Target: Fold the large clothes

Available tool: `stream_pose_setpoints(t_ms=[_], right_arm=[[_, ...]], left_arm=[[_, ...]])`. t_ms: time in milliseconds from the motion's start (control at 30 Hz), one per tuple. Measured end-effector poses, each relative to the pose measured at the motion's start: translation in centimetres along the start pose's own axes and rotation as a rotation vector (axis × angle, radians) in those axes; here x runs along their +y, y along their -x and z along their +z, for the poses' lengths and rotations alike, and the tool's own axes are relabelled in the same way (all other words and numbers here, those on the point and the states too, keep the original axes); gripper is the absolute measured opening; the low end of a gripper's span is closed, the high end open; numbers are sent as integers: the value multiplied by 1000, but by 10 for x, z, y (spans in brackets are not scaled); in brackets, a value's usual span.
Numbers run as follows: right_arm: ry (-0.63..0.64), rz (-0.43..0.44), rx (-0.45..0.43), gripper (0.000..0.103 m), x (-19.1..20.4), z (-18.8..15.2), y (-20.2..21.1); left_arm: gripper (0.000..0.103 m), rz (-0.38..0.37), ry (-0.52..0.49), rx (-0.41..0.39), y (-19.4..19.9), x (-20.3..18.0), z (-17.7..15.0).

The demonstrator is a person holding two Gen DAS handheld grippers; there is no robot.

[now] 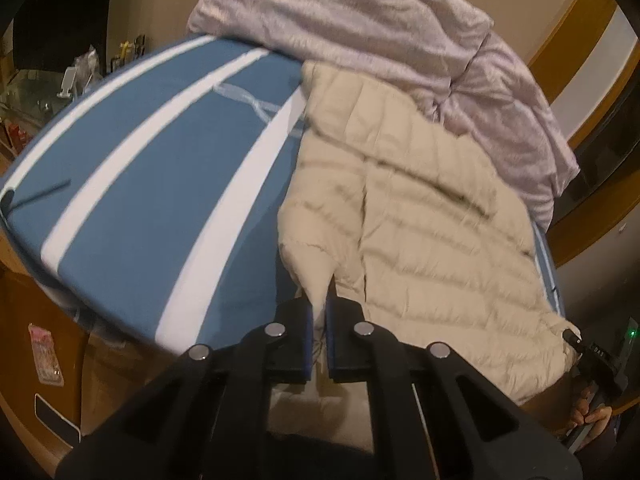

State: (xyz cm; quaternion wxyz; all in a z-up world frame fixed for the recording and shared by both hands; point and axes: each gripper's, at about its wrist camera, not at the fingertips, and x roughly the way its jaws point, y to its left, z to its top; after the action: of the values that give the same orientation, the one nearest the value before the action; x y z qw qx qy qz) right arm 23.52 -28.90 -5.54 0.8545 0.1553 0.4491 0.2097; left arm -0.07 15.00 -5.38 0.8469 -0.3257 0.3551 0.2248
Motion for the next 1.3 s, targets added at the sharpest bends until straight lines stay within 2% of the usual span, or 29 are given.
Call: stream_pose_setpoints(t_ms=[267, 733, 1067, 1300], right_arm=[[12, 36, -65, 8, 21, 44, -4], [29, 57, -130, 8, 42, 130, -34], [46, 57, -117, 8, 49, 182, -74], [61, 54, -79, 8, 53, 203, -105]], left_arm=[[4, -8, -15, -84, 3, -24, 51], [4, 6, -13, -189, -31, -59, 152], [4, 45, 27, -184, -70, -64, 196], [4, 95, 49, -134, -107, -64, 210]])
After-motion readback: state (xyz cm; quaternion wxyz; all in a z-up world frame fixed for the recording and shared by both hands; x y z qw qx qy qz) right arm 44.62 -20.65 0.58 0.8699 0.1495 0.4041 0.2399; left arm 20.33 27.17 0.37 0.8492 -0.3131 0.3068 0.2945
